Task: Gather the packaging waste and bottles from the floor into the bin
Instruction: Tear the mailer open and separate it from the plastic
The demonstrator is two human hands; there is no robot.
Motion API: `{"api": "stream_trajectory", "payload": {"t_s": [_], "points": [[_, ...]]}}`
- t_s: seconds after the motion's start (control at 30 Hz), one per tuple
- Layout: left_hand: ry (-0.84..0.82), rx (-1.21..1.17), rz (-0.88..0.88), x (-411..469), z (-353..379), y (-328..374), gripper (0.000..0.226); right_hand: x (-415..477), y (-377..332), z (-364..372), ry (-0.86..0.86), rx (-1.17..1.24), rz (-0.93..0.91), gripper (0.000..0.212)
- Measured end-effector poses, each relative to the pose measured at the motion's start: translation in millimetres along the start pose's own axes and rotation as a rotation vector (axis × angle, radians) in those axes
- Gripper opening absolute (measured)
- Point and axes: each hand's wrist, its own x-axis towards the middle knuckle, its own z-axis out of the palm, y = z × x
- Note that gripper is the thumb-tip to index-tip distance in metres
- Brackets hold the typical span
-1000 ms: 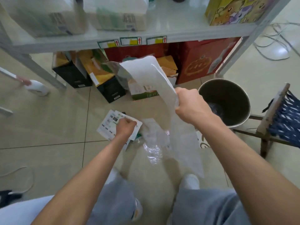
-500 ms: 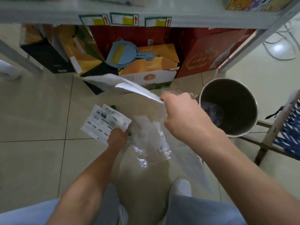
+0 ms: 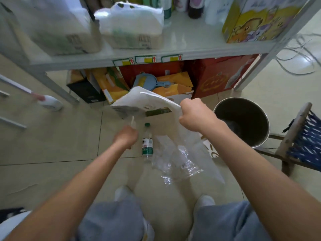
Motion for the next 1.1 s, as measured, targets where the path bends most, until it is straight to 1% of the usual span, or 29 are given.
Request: {"api": "stream_trajectory", "payload": {"t_s": [0.03,0.13,0.17,0.23,0.3,0.33,0.37,0.4,0.43,0.47,0.53,0.57,0.63,0.7,0.77,0.83,0.87,0.9,0.97,1.0,1.03,1.07,1.1], "points": [[-0.023,-0.047,0.068,-16,-11,14,0.034,-5,-4,-1,-0.021,0.016,-0.03,0.008],[-0.13,-0.322,0.249,-59,-34,49,0.033,-22,-18,0,-0.101,0.058,-0.147,0.035],[-0.161,-0.393,0.295,-72,-38,57,0.033,-29,-22,1,-0.117,0.077,-0.187,0.041],[-0.199,-0.481,0.372,-92,-39,67,0.033,-42,-29,2,-0.14,0.142,-0.228,0.041],[-0.186,-0.523,0.429,-107,-32,68,0.031,-53,-31,3,-0.164,0.216,-0.228,0.039],[-0.161,-0.555,0.438,-112,-25,66,0.03,-58,-30,4,-0.181,0.231,-0.231,0.044],[-0.144,-0.61,0.428,-116,-19,63,0.03,-62,-27,5,-0.196,0.228,-0.238,0.056],[-0.148,-0.676,0.415,-119,-14,60,0.028,-65,-25,6,-0.201,0.202,-0.243,0.066],[-0.157,-0.731,0.416,-122,-8,60,0.027,-68,-21,9,-0.184,0.156,-0.247,0.071],[-0.162,-0.756,0.429,-123,-4,62,0.025,-70,-17,12,-0.137,0.102,-0.243,0.069],[-0.159,-0.722,0.474,-123,0,69,0.022,-70,-10,17,0.025,0.04,-0.209,0.056],[-0.166,-0.703,0.484,-122,1,73,0.025,-70,-8,16,0.095,0.032,-0.182,0.047],[-0.191,-0.7,0.482,-118,5,78,0.033,-66,-2,16,0.164,0.039,-0.137,0.039],[-0.273,-0.749,0.501,-110,8,80,0.041,-60,3,14,0.195,0.047,-0.105,0.035],[-0.415,-0.817,0.496,-96,12,77,0.051,-52,9,13,0.203,0.035,-0.049,0.031],[-0.552,-0.825,0.439,-71,18,68,0.062,-39,17,13,0.194,-0.001,0.022,0.026],[-0.59,-0.827,0.382,-55,25,61,0.064,-32,20,13,0.187,-0.023,0.056,0.025],[-0.591,-0.836,0.309,-40,35,53,0.061,-26,24,13,0.181,-0.039,0.082,0.024],[-0.465,-0.828,0.161,-9,65,36,0.035,-12,31,14,0.174,-0.062,0.118,0.023],[-0.372,-0.785,0.101,6,86,27,0.022,-6,34,14,0.17,-0.077,0.132,0.021],[-0.279,-0.706,0.053,23,109,18,0.015,0,36,16,0.161,-0.092,0.141,0.019],[-0.2,-0.579,0.02,38,133,7,0.012,4,38,17,0.15,-0.106,0.148,0.018],[-0.148,-0.442,-0.002,51,158,-3,0.018,8,39,20,0.132,-0.119,0.154,0.016]]}}
